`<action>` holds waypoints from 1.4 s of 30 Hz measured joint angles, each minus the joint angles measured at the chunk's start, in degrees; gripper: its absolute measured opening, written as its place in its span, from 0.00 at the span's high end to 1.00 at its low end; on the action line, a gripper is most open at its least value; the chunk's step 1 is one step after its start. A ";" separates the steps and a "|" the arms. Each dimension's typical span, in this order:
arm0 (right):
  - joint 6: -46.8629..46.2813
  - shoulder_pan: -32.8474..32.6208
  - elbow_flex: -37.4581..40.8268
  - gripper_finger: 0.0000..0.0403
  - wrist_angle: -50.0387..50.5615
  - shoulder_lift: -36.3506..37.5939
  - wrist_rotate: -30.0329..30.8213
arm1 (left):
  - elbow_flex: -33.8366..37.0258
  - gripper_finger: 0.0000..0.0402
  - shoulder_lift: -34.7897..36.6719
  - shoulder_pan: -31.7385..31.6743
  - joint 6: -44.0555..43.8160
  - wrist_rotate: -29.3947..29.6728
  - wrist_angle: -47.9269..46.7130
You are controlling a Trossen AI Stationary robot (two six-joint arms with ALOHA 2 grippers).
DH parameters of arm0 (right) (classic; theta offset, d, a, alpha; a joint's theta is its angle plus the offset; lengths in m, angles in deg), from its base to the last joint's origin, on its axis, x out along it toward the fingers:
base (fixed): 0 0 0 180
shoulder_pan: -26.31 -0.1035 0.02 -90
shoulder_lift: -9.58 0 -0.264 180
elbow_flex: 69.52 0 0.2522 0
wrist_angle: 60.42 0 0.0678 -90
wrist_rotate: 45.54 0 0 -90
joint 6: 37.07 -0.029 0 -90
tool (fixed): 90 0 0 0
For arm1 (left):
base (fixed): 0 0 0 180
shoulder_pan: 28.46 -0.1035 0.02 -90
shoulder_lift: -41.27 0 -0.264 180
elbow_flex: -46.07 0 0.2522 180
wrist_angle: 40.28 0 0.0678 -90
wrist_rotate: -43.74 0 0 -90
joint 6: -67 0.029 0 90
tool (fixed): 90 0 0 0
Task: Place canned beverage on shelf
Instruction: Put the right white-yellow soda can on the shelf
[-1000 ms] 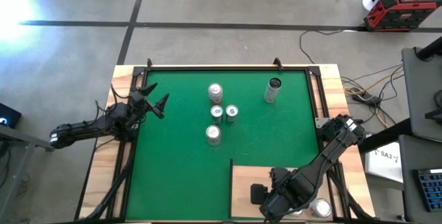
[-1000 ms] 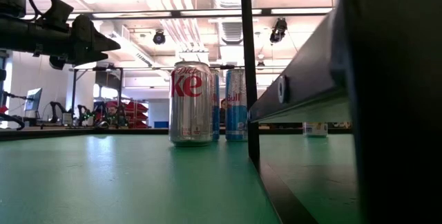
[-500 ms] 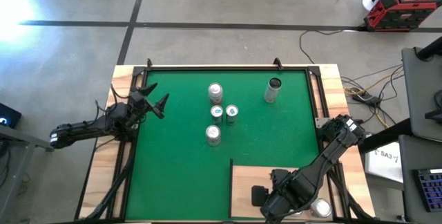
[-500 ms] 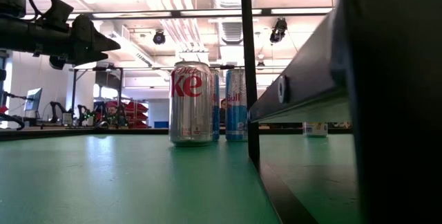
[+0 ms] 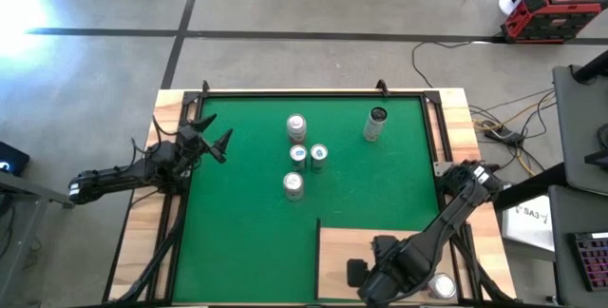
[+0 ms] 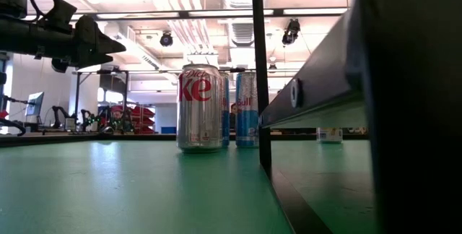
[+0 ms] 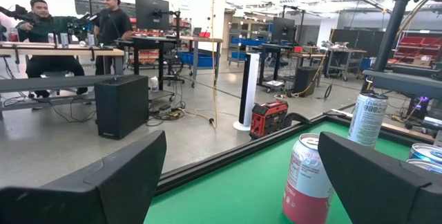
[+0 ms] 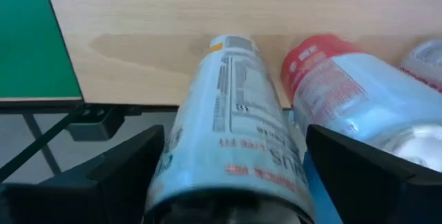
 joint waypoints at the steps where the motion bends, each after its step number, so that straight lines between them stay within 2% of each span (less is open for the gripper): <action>1: 0.55 0.00 0.00 0.13 -0.02 -0.04 0.26 | 0.02 0.10 -0.02 0.00 0.00 0.02 0.00; 14: 12.75 0.17 -0.07 0.09 -0.21 0.05 2.99 | 0.01 0.10 -0.01 -0.01 0.00 0.01 0.00; 24: 22.77 0.17 -0.11 0.09 -0.18 0.09 -0.97 | 0.01 0.10 -0.01 -0.01 -0.01 0.01 0.00; 42: 28.03 0.17 -0.15 0.11 -2.38 0.18 -1.34 | 0.01 0.10 0.00 -0.02 -0.01 0.00 0.00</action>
